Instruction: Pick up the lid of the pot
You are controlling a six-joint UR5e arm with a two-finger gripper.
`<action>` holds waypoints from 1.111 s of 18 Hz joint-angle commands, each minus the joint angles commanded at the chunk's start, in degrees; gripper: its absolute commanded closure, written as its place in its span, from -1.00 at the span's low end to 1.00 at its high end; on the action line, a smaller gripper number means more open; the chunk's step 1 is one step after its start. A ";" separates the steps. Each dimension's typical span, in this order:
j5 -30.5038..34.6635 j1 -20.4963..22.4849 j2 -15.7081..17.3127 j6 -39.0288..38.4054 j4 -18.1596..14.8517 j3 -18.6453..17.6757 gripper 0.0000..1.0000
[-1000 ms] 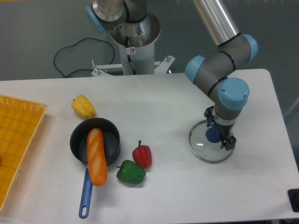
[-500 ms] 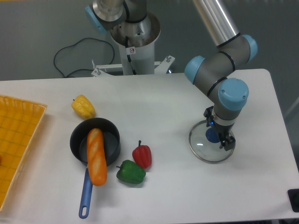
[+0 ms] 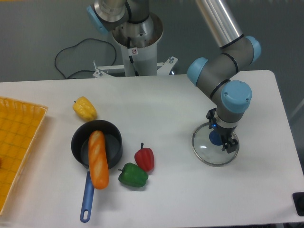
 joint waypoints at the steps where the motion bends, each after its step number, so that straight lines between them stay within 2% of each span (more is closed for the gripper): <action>1: 0.00 0.00 -0.09 0.00 0.00 0.00 -0.88; 5: 0.00 -0.09 -0.09 0.00 0.00 0.00 -0.79; 9: 0.09 0.00 -0.17 0.17 -0.18 0.35 -0.47; 12: 0.18 0.00 -0.18 0.09 -0.26 0.44 -0.46; 16: 0.26 0.00 -0.35 0.09 -0.53 0.88 -0.29; 20: 0.26 -0.09 -0.61 0.09 -0.70 1.14 -0.24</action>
